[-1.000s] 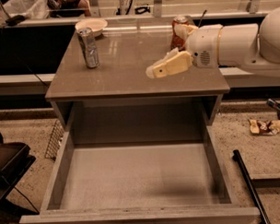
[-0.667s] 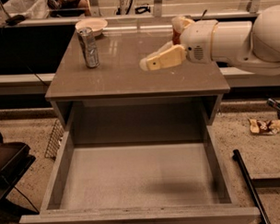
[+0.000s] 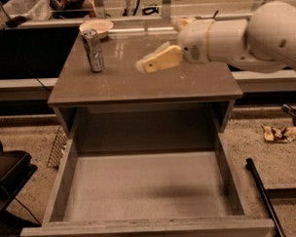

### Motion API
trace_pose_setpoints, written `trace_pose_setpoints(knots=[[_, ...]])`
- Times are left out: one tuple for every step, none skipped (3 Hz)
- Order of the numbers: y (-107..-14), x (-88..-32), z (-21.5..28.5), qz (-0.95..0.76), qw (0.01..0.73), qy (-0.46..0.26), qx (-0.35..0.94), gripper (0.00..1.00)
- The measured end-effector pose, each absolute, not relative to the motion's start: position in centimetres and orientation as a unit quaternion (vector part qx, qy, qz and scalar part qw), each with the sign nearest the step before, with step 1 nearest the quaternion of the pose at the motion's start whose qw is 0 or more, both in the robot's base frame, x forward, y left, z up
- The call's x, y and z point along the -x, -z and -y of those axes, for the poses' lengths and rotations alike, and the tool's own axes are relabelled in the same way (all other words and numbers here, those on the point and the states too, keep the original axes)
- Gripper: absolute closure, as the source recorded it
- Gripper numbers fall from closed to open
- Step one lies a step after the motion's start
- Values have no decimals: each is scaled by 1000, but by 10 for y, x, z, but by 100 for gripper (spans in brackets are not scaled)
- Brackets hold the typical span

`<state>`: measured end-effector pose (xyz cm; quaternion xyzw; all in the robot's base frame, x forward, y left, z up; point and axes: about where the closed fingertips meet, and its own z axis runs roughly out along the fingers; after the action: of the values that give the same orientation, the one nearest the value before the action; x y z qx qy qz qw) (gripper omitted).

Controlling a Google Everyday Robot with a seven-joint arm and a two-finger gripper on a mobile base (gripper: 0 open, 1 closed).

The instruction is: Place redbull can into top drawer

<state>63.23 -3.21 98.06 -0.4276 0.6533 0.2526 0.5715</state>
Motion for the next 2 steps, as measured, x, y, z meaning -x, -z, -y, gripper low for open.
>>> trace_pose_setpoints(knots=[[-969, -678, -17, -658, 560, -261, 430, 0], [-946, -735, -76, -665, 545, -288, 421, 0]])
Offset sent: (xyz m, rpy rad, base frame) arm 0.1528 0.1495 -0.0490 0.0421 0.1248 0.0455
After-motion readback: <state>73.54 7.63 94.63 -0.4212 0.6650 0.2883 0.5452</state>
